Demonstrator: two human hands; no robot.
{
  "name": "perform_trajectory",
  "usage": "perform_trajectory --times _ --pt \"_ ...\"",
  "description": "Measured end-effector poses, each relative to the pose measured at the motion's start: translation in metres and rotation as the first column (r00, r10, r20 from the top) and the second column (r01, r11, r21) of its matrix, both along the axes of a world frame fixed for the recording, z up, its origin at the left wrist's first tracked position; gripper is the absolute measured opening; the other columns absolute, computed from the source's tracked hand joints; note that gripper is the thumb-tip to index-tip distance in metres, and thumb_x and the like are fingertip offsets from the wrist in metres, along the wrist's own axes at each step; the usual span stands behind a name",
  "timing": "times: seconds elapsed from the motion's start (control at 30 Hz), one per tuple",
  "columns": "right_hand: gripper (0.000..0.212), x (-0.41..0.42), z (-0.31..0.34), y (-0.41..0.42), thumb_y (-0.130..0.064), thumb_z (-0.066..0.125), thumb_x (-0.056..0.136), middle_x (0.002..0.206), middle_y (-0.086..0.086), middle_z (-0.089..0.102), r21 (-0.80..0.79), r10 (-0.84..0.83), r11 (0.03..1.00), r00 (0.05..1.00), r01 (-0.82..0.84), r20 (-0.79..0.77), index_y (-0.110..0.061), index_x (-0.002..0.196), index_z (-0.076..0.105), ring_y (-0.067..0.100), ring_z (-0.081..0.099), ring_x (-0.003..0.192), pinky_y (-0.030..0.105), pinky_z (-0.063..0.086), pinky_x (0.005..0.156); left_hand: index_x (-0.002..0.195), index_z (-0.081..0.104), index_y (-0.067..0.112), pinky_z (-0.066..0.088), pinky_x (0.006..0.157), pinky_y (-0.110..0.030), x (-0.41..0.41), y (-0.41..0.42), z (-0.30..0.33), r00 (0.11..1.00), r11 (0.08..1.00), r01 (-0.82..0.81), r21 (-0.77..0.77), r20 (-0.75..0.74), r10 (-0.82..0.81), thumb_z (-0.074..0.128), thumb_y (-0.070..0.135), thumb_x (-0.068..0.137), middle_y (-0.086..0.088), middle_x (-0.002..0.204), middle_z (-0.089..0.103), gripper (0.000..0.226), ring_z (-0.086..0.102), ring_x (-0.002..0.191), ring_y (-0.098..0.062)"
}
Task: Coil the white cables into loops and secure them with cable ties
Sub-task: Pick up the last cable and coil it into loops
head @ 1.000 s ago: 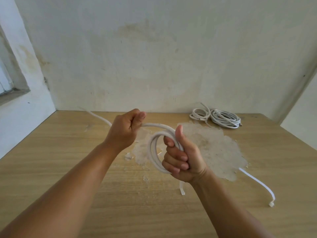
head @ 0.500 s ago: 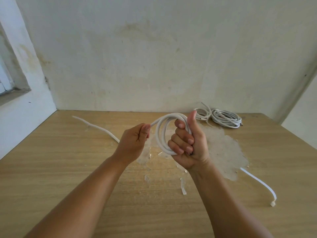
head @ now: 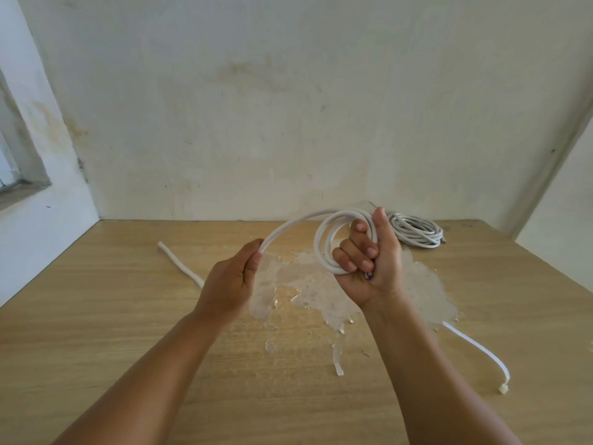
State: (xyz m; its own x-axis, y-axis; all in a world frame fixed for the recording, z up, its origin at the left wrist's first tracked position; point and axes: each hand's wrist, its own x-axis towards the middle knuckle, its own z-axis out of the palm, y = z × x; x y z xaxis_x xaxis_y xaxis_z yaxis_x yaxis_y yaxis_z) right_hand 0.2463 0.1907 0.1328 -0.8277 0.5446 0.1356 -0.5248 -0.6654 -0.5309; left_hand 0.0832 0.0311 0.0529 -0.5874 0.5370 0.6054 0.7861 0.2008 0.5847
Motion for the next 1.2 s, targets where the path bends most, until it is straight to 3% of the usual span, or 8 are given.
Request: perform_trajectory --times 0.2,0.37,0.6,0.8,0.87,0.93,1.03,1.2 --pt "0.05 0.001 0.005 0.008 -0.049 0.046 0.103 0.036 -0.009 0.031 0.031 -0.075 0.997 0.997 0.075 -0.018 -0.014 0.069 0.053 0.007 0.028 0.025 0.021 0.028 0.033 0.134 0.058 0.023 0.032 0.043 -0.021 0.016 0.013 0.014 0.992 0.959 0.006 -0.283 -0.12 -0.042 0.03 0.039 0.109 0.009 0.054 0.052 0.041 0.049 0.043 -0.008" --pt "0.051 -0.004 0.009 0.012 -0.048 0.043 0.106 0.038 -0.006 0.03 0.101 -0.177 0.98 0.983 0.172 0.049 -0.014 0.069 0.053 0.007 0.027 0.028 0.022 0.028 0.037 0.135 0.054 0.023 0.046 0.049 -0.029 0.046 0.016 0.004 0.977 0.87 0.015 -0.493 -0.178 -0.118 0.027 0.041 0.109 0.009 0.066 0.059 0.041 0.057 0.052 -0.012" --pt "0.048 -0.013 -0.005 0.014 -0.05 0.043 0.106 0.045 0.0 0.03 0.234 -0.38 0.915 0.897 0.329 0.226 -0.013 0.075 0.049 0.013 0.027 0.036 0.029 0.028 0.043 0.119 0.055 0.02 0.041 0.058 -0.033 0.075 0.013 0.006 0.955 0.793 0.015 -0.609 -0.227 -0.192 0.028 0.044 0.11 0.007 0.075 0.056 0.038 0.055 0.064 -0.017" --pt "0.048 -0.008 0.012 0.029 -0.051 0.046 0.105 0.046 0.0 0.033 0.195 -0.485 0.87 0.855 0.452 0.182 -0.015 0.074 0.051 0.014 0.029 0.036 0.028 0.031 0.043 0.081 0.05 0.027 0.041 0.053 -0.029 0.056 -0.004 -0.009 0.953 0.817 0.289 -0.499 0.229 -0.197 0.043 0.042 0.107 0.008 0.063 0.055 0.03 0.047 0.051 -0.008" --pt "0.048 -0.003 0.018 0.035 -0.053 0.046 0.104 0.046 -0.001 0.033 0.19 -0.481 0.873 0.857 0.449 0.185 -0.015 0.076 0.051 0.014 0.029 0.036 0.028 0.032 0.044 0.092 0.051 0.029 0.041 0.052 -0.025 0.046 -0.016 -0.018 0.968 0.832 0.251 -0.494 0.152 -0.202 0.043 0.042 0.107 0.008 0.062 0.056 0.021 0.048 0.049 -0.006" --pt "0.049 -0.002 0.019 0.037 -0.055 0.046 0.104 0.046 -0.001 0.033 0.207 -0.48 0.873 0.853 0.441 0.207 -0.015 0.077 0.051 0.014 0.03 0.037 0.028 0.033 0.044 0.105 0.05 0.03 0.035 0.047 -0.018 0.043 -0.022 -0.024 0.974 0.887 0.169 -0.43 -0.066 -0.218 0.041 0.045 0.105 0.014 0.061 0.054 0.018 0.047 0.046 -0.005" --pt "0.049 -0.006 0.014 0.036 -0.056 0.045 0.103 0.047 0.0 0.032 0.26 -0.47 0.873 0.855 0.413 0.22 -0.014 0.077 0.05 0.014 0.029 0.038 0.028 0.033 0.044 0.095 0.053 0.027 0.034 0.041 -0.021 0.046 -0.022 -0.025 0.9 0.934 0.146 -0.325 -0.348 -0.262 0.035 0.046 0.107 0.016 0.057 0.049 0.028 0.039 0.041 -0.006" --pt "0.05 -0.015 -0.007 0.034 -0.056 0.042 0.102 0.05 0.001 0.036 0.459 -0.46 0.836 0.838 0.299 0.292 -0.014 0.076 0.048 0.016 0.032 0.039 0.03 0.036 0.044 0.083 0.064 0.019 0.035 0.038 -0.026 0.049 -0.02 -0.014 0.78 0.933 0.224 -0.281 -0.522 -0.344 0.044 0.037 0.107 0.01 0.054 0.052 0.037 0.042 0.039 -0.01"
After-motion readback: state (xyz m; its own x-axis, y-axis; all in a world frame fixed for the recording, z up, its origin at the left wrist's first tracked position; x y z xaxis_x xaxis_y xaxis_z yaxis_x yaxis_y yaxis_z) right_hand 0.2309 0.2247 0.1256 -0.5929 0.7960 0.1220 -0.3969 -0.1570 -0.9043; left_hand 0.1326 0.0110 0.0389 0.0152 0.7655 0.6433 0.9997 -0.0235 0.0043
